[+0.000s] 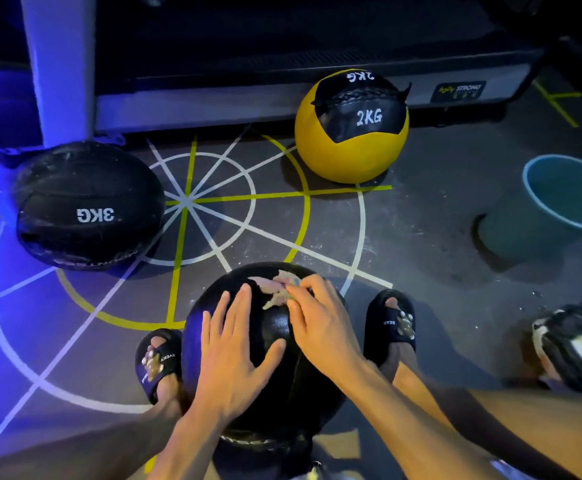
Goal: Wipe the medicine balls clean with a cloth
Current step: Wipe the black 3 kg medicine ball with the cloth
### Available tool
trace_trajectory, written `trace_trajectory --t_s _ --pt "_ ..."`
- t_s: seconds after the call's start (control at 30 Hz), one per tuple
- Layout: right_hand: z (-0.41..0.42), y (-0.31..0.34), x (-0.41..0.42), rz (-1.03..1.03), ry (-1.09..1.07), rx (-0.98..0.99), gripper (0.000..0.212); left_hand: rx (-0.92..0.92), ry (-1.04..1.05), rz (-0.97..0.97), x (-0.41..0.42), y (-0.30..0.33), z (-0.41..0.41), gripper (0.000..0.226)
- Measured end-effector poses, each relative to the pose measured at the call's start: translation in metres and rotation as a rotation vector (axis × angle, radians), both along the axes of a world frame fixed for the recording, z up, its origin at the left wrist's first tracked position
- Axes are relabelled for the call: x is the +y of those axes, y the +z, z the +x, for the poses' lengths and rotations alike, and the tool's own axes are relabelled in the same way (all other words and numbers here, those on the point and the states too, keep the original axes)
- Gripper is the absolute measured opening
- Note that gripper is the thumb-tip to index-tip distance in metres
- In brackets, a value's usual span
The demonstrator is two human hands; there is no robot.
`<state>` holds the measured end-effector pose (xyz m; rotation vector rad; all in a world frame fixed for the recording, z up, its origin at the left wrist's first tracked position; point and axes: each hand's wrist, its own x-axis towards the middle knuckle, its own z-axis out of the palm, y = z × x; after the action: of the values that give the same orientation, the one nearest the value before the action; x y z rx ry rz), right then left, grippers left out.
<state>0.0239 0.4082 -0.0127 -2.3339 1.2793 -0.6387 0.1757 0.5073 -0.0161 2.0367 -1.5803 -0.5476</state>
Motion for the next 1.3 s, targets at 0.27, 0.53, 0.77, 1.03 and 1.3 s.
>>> trace_trajectory --t_s 0.27,0.53,0.77,1.03,1.3 --pt "0.034 0.009 -0.001 0.013 0.13 -0.044 0.036 0.01 0.04 0.022 -0.018 -0.006 0.053 0.096" --pt "-0.001 -0.037 -0.047 0.222 -0.057 -0.239 0.023 -0.085 0.114 0.018 -0.031 -0.012 0.034 0.067" --pt "-0.005 -0.041 -0.05 0.333 -0.322 -0.351 0.016 -0.099 0.116 0.024 -0.031 -0.015 0.044 0.068" --pt "0.014 -0.032 -0.04 0.279 -0.072 -0.403 0.02 -0.029 0.124 0.04 -0.032 -0.015 0.056 0.071" --pt "-0.031 -0.067 -0.06 0.709 -0.46 -0.306 0.012 -0.029 0.159 0.097 -0.06 -0.003 0.084 0.078"
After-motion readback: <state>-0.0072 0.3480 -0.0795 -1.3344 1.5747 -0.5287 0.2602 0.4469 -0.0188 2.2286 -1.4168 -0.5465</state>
